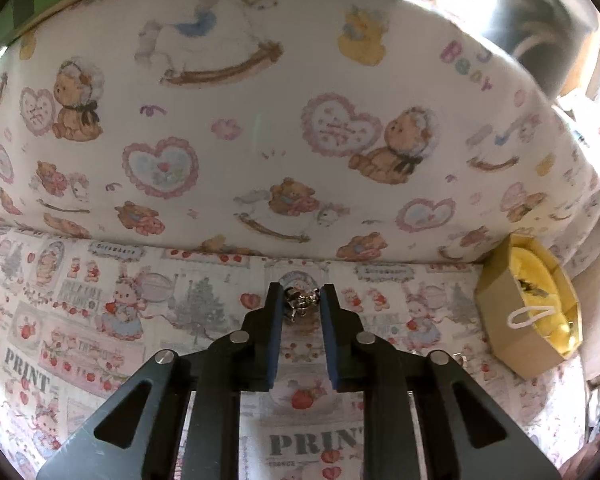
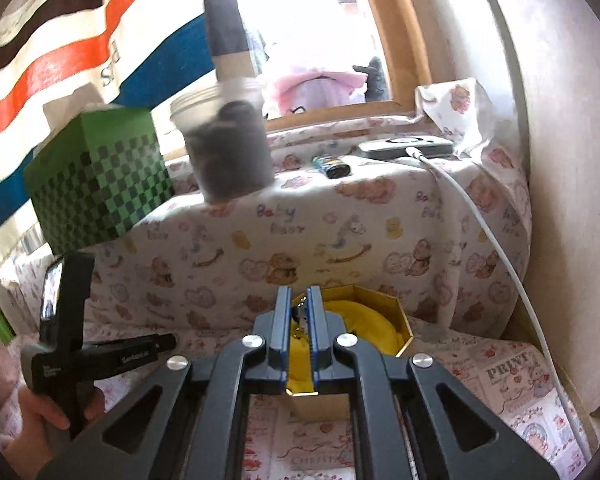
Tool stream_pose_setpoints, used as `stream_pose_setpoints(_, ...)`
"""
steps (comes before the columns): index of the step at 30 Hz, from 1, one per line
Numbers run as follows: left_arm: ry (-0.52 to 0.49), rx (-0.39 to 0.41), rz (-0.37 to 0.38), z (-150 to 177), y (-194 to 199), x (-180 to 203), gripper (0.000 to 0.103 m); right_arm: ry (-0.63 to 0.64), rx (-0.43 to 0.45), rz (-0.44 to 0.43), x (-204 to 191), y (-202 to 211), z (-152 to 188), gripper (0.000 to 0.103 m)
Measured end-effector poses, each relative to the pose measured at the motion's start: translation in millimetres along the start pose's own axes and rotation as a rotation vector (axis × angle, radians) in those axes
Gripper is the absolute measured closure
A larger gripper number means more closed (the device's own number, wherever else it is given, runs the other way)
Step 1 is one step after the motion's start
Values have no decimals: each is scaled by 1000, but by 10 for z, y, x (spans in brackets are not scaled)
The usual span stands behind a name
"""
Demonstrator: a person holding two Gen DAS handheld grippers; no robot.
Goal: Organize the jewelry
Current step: 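Carry both held silver pieces into the gold box and open both tools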
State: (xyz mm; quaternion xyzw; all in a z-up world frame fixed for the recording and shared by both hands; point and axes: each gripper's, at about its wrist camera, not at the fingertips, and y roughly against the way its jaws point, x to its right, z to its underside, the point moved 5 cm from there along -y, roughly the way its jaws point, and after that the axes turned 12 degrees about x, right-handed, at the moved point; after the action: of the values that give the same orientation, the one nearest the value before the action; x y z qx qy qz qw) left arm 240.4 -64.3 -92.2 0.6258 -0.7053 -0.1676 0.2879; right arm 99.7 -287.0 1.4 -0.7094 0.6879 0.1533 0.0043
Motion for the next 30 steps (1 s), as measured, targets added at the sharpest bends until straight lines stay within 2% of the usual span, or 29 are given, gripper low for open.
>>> stream_pose_setpoints(5, -17, 98, -7, -64, 223, -1, 86, 9, 39, -20, 3, 107, -123, 96)
stream_pose_setpoints(9, -106, 221, -78, -86, 514, 140, 86, -21, 41, -47, 119, 108, -193, 96)
stream_pose_setpoints(12, -159, 289, -63, -84, 693, 329, 86, -47, 31, -39, 296, 46, -214, 96)
stream_pose_setpoints(15, -192, 368, -36, -113, 909, 477, 86, -112, 22, -69, 426, 32, -229, 96)
stream_pose_setpoints(19, -137, 379, 94, -176, 1209, 574, 86, -144, 33, -121, 466, 82, -261, 96)
stream_pose_setpoints(21, -142, 379, 143, -235, 1320, 674, 86, -180, 17, -159, 486, 61, -246, 96)
stream_pose_setpoints(26, -163, 381, 170, -384, 1421, 1030, 86, -217, 2, -221, 478, 34, -259, 96)
stream_pose_setpoints(28, -170, 325, 208, -423, 1390, 1157, 86, -242, -9, -226, 528, 0, -240, 96)
stream_pose_setpoints(30, -178, 245, 202, -403, 1229, 1310, 86, -298, -37, -220, 634, -80, -190, 96)
